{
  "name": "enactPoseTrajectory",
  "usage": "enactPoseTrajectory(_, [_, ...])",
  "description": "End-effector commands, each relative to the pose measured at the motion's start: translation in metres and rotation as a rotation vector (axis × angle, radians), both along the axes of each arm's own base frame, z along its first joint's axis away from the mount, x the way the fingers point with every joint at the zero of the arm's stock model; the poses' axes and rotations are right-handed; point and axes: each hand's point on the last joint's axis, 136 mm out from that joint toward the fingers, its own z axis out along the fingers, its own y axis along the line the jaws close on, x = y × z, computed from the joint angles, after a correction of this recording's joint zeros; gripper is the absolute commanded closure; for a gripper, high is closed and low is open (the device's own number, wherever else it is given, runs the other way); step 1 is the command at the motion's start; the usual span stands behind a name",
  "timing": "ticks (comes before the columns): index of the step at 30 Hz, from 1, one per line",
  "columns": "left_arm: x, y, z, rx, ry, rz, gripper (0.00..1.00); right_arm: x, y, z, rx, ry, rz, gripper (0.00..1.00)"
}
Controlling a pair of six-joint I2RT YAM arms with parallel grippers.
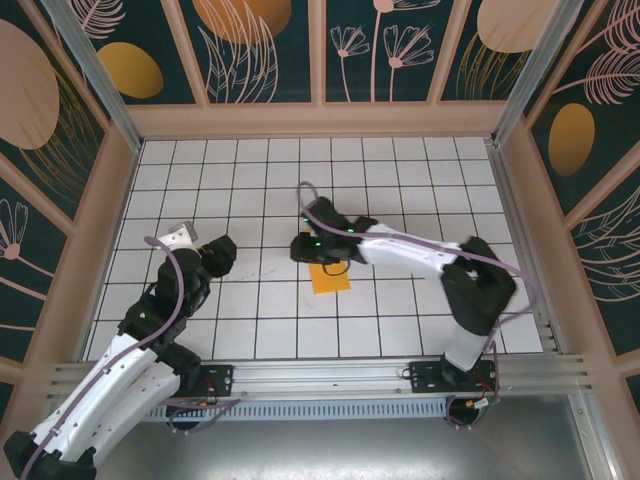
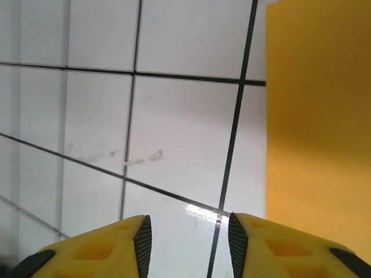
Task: Fold a paper plane with a square sheet of paper (pick it up from the middle)
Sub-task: Turn over the paper at the center of the table, then third fold the triangle at the center of the table.
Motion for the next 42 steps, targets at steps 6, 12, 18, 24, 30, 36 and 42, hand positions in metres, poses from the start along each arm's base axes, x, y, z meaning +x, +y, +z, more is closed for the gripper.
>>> enactPoseTrajectory(6, [-0.006, -0.076, -0.039, -0.226, 0.1, -0.334, 0.38, -0.005, -0.006, -0.02, 0.232, 0.039, 0.046, 0.86])
enactPoseTrajectory(12, [0.012, -0.099, -0.053, -0.245, 0.179, -0.375, 0.38, -0.007, -0.021, -0.067, 0.142, 0.094, -0.056, 0.88])
enactPoseTrajectory(18, [0.037, -0.119, -0.052, -0.229, 0.205, -0.41, 0.39, -0.017, -0.02, -0.091, 0.155, 0.151, -0.151, 0.88])
enactPoseTrajectory(24, [0.064, -0.146, -0.061, -0.241, 0.27, -0.458, 0.5, -0.025, -0.018, -0.108, 0.176, 0.217, -0.312, 0.87])
enactPoseTrajectory(30, [0.092, -0.162, -0.081, -0.197, 0.306, -0.466, 0.6, -0.016, -0.004, -0.056, 0.315, 0.098, -0.271, 0.83])
enactPoseTrajectory(36, [0.11, -0.185, -0.097, -0.233, 0.34, -0.519, 0.69, -0.018, -0.048, -0.029, 0.204, -0.014, -0.232, 0.71])
enactPoseTrajectory(42, [0.119, -0.191, -0.129, -0.224, 0.396, -0.514, 0.7, -0.023, -0.083, -0.04, 0.244, 0.039, -0.208, 0.66])
